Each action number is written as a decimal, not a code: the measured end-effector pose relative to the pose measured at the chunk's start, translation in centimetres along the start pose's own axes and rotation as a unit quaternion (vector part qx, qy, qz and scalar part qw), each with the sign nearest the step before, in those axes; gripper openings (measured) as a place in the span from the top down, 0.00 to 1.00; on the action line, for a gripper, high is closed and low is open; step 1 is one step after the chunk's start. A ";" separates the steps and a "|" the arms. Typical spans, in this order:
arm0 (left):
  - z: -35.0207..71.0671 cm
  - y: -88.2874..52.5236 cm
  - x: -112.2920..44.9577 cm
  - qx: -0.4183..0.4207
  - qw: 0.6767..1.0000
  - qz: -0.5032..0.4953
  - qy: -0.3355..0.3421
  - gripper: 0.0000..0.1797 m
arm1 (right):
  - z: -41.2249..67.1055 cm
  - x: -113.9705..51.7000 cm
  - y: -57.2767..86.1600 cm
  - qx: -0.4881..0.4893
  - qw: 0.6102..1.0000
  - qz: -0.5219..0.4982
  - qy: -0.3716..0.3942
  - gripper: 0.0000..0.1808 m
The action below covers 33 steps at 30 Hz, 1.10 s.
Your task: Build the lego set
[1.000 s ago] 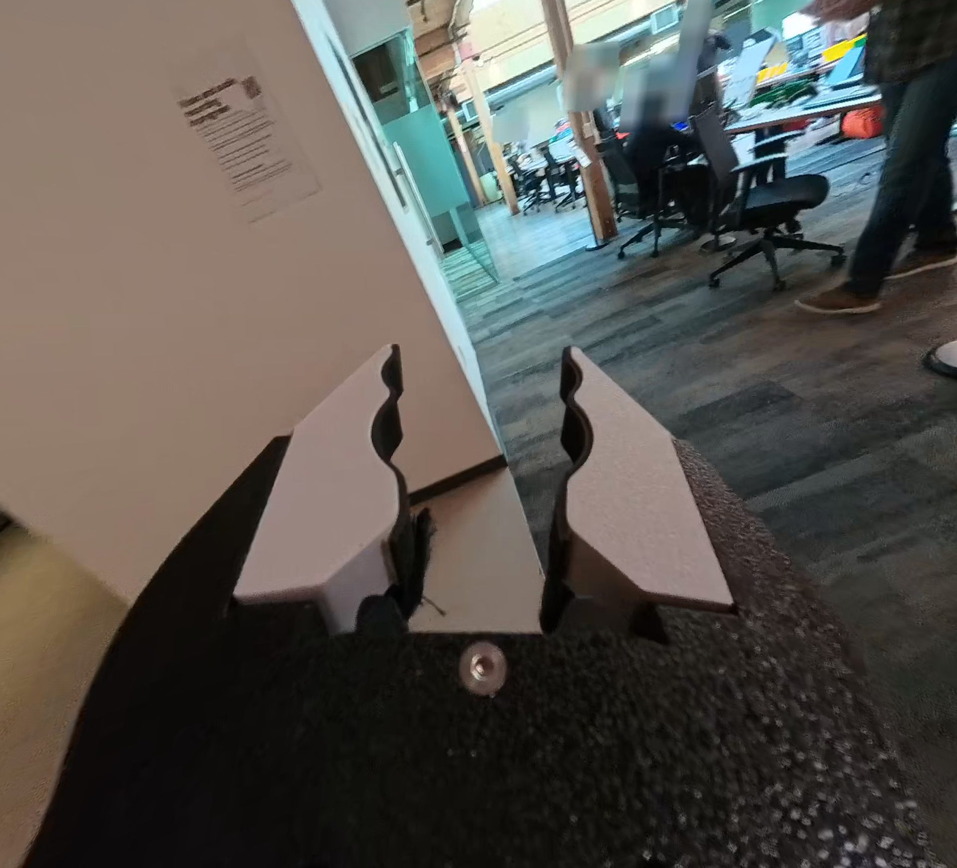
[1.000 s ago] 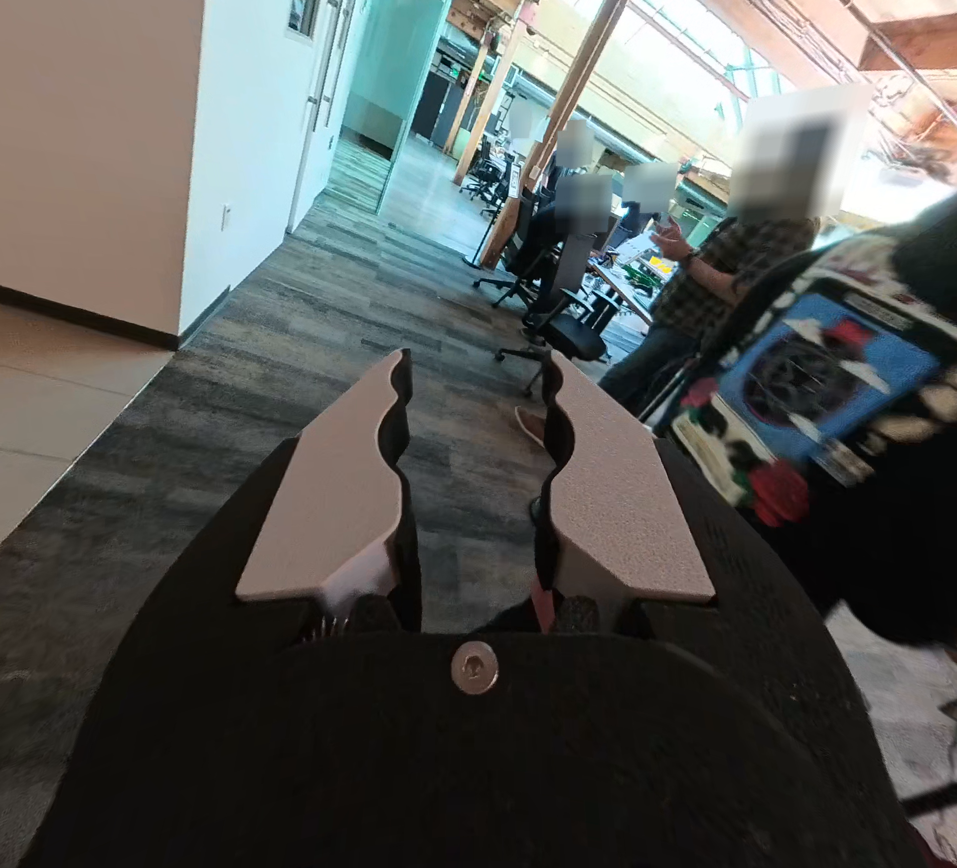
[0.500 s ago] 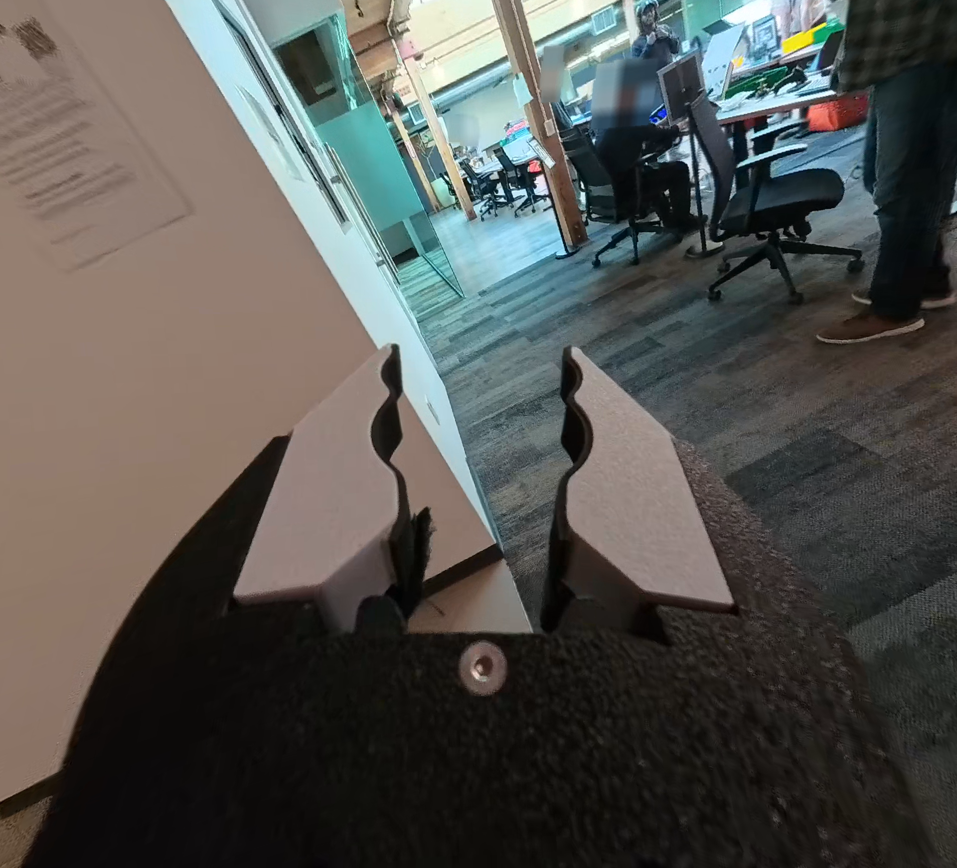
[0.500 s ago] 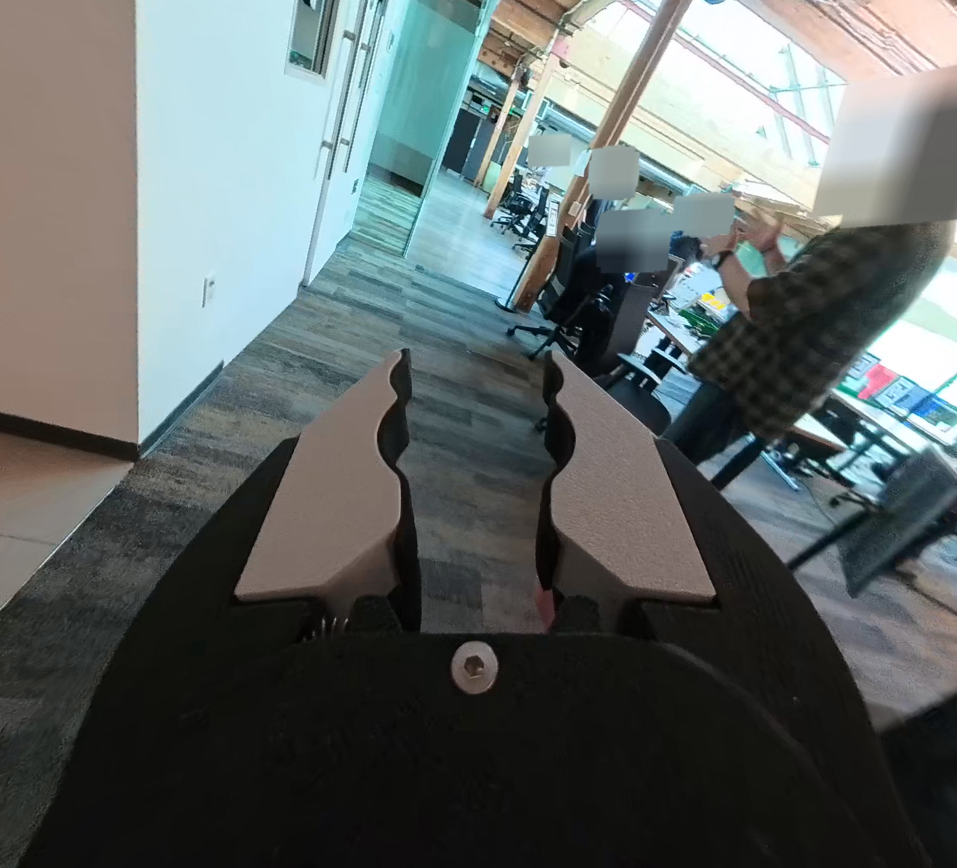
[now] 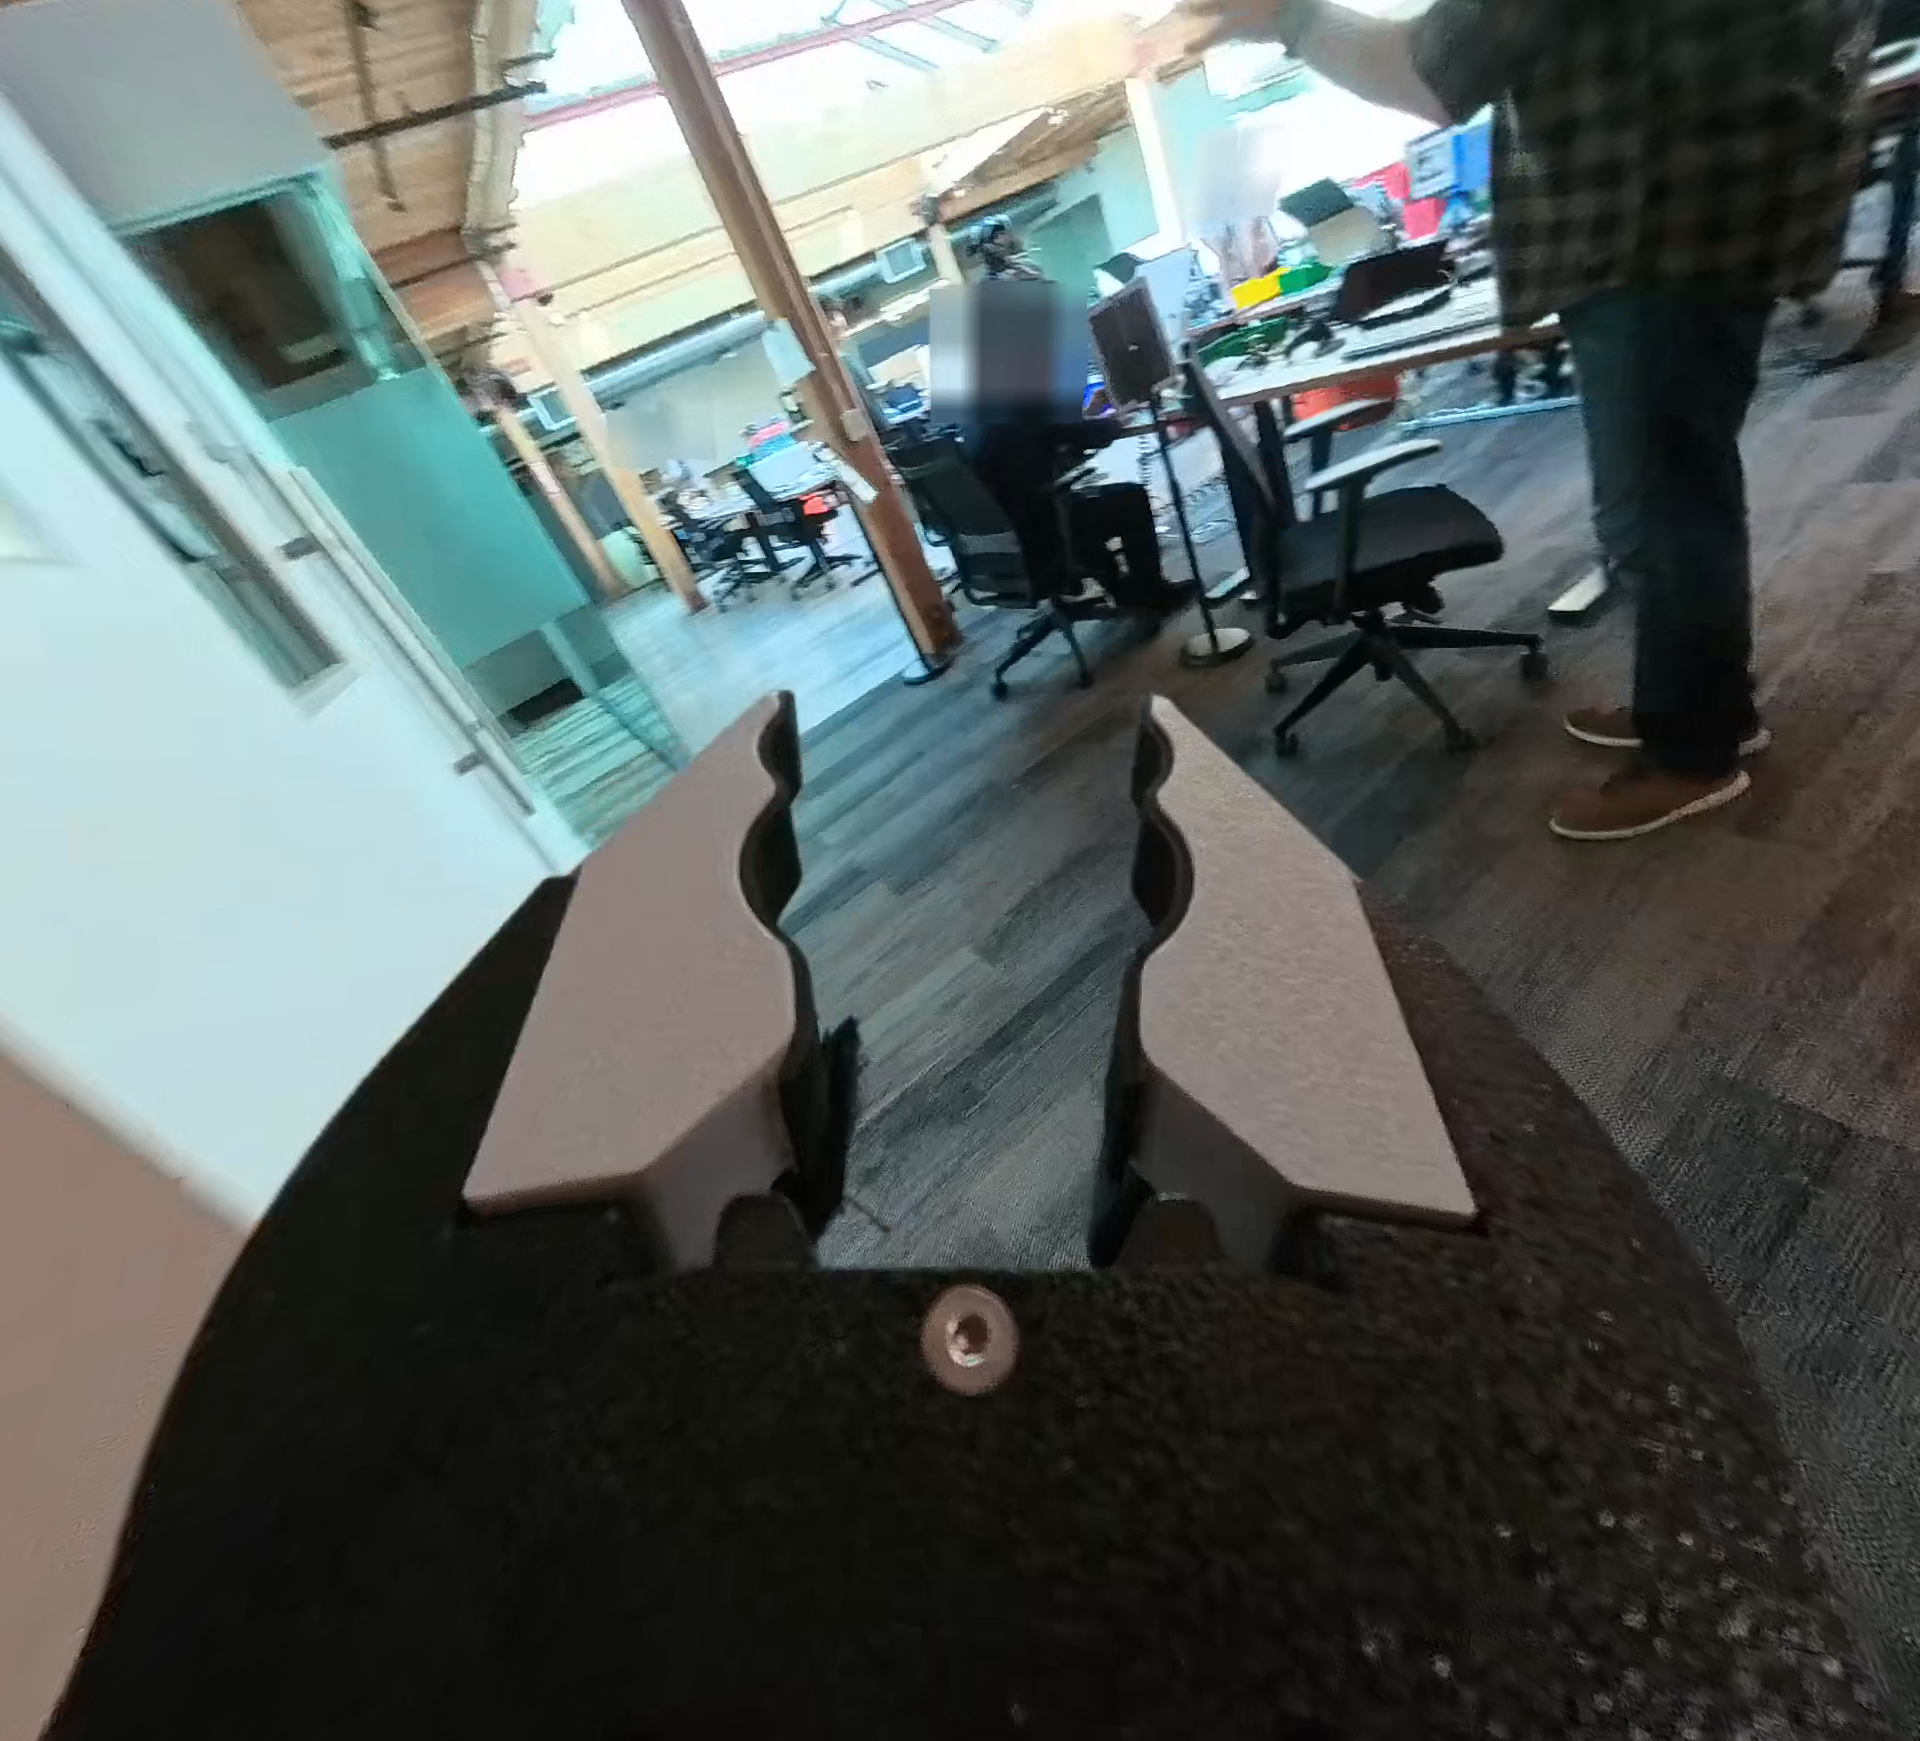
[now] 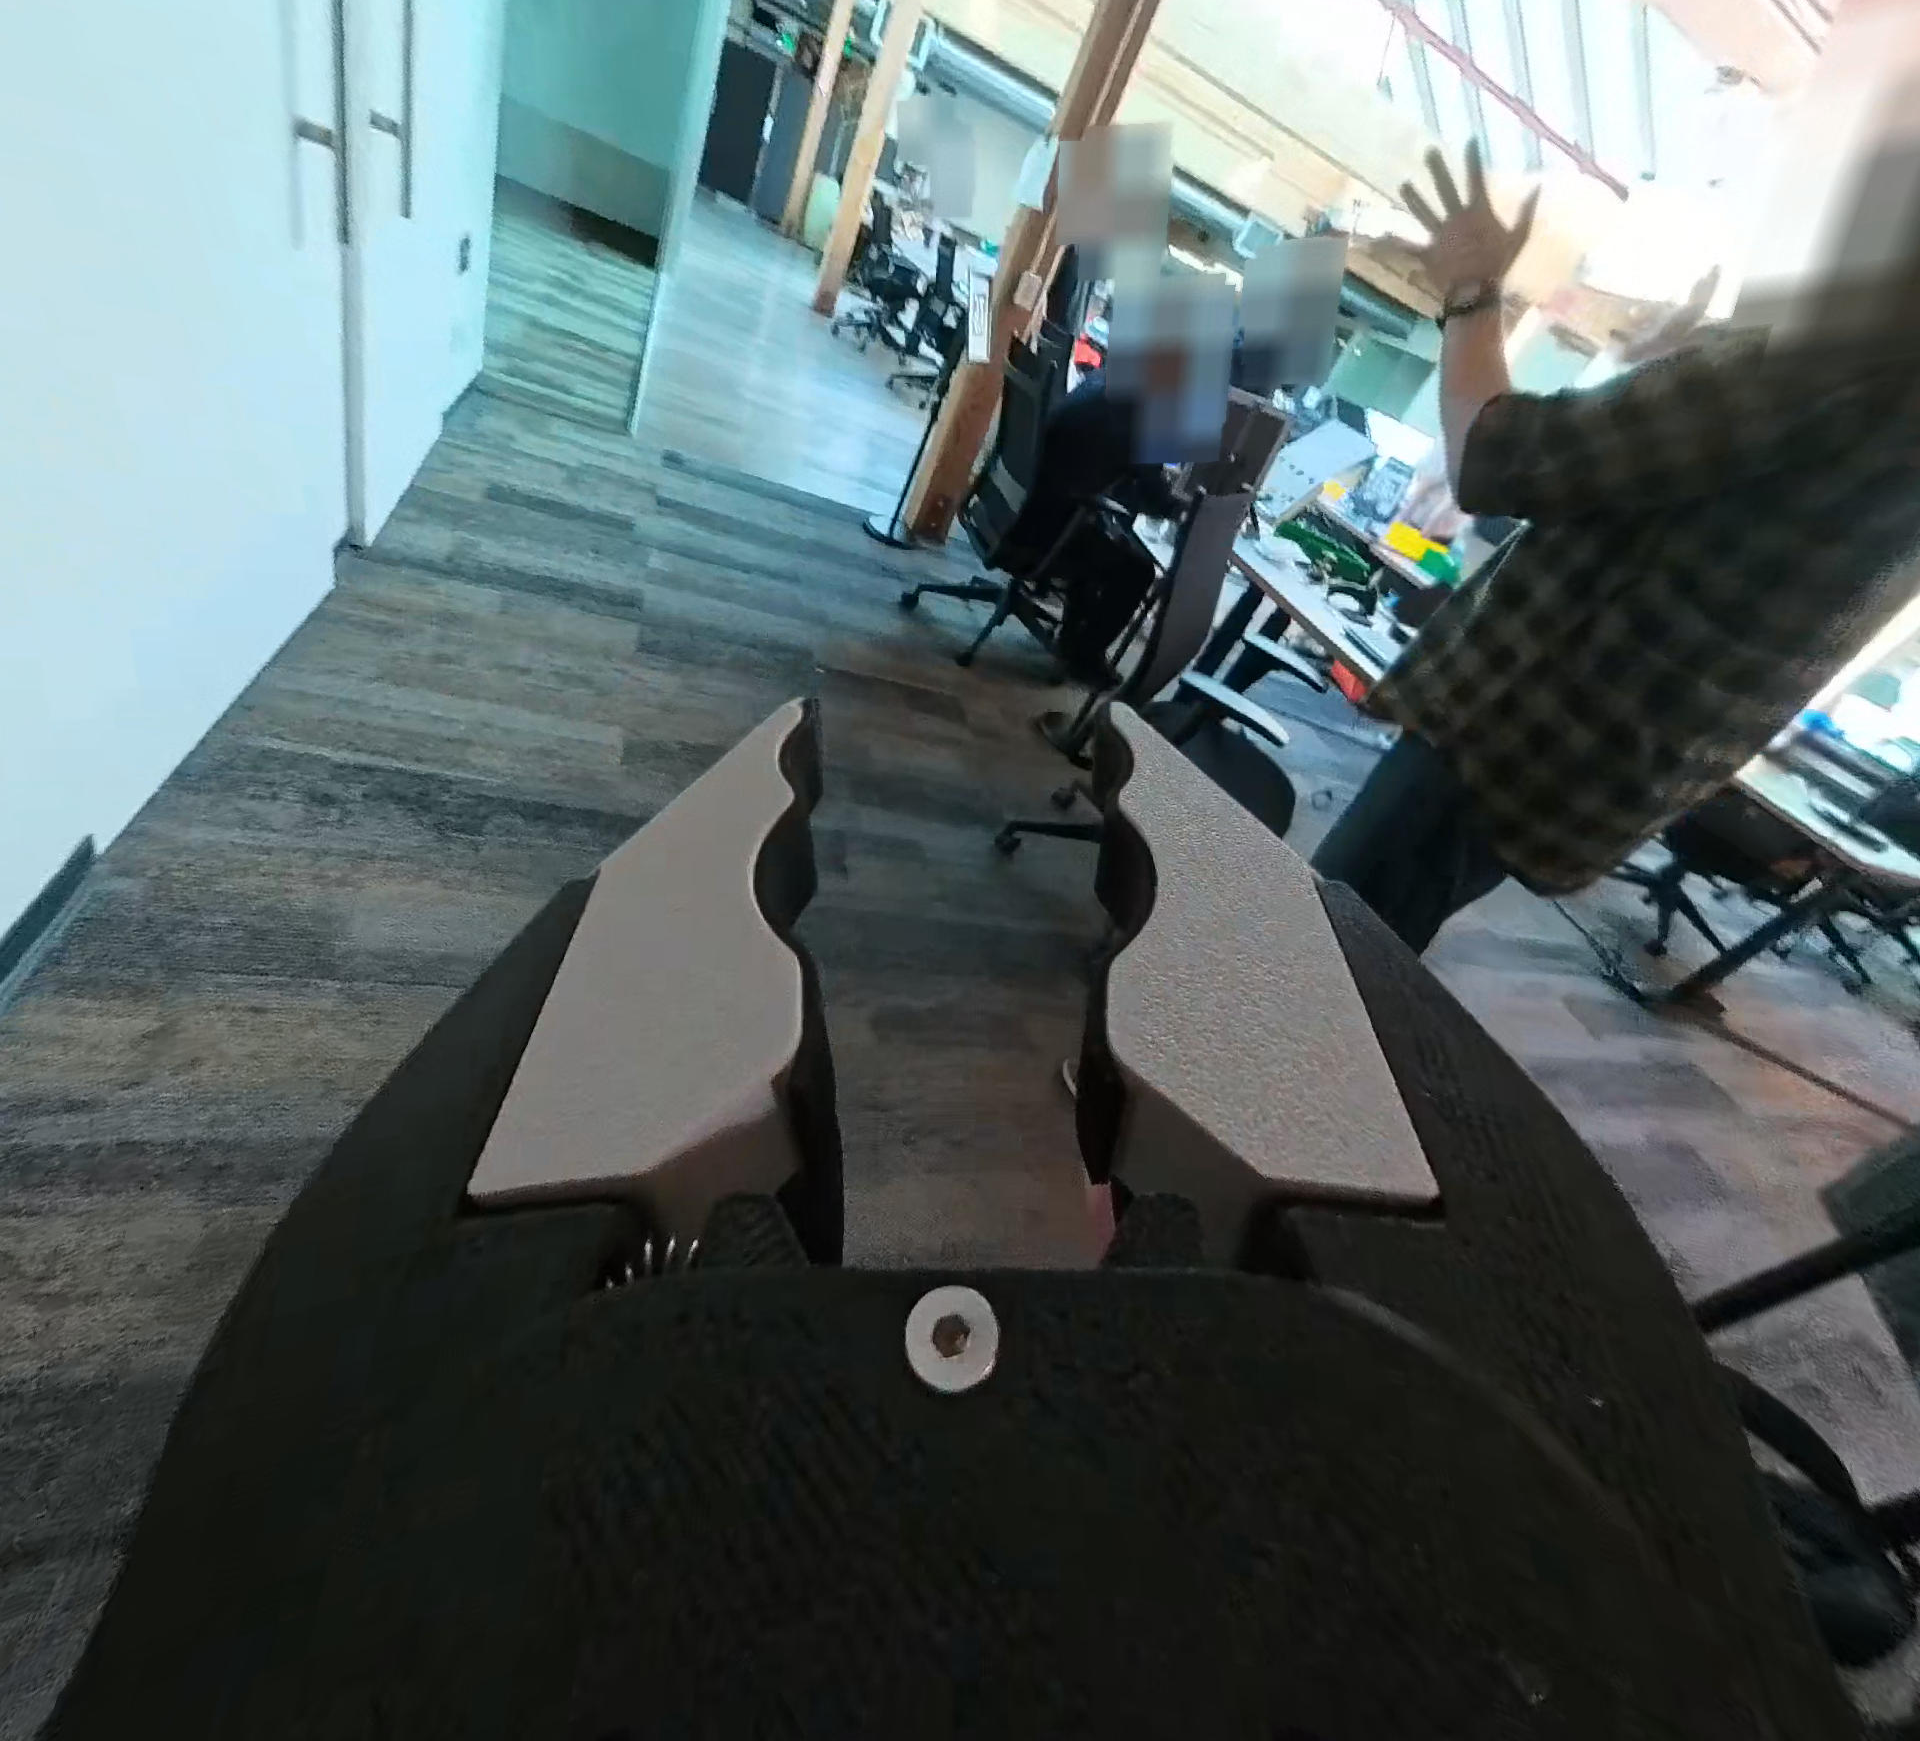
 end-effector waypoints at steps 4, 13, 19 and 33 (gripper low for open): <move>-3.1 -3.5 -15.6 0.006 0.998 -0.056 0.029 0.66 | -0.8 -12.8 -1.5 0.004 1.000 -0.024 -0.012 0.72; -9.4 -12.3 -50.6 -0.007 0.991 -0.124 0.044 0.67 | -1.8 -46.9 -2.5 -0.010 0.999 -0.040 -0.031 0.71; -14.8 -19.0 -71.4 0.009 0.986 -0.164 0.034 0.66 | -3.0 -69.4 -4.3 -0.024 0.997 -0.039 -0.058 0.70; -19.1 -21.8 -122.5 -0.059 0.903 -0.415 0.096 0.64 | -9.0 -113.8 -1.9 -0.036 0.982 -0.102 -0.154 0.70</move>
Point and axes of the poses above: each gripper's, where its closed fingertips meet, x back along the fingers, z out of its top, y = z × x across the jaws, the point moved 5 cm from there along x, back along the fingers, and after that the axes turned 7 degrees about -z, right-handed, at the moved point
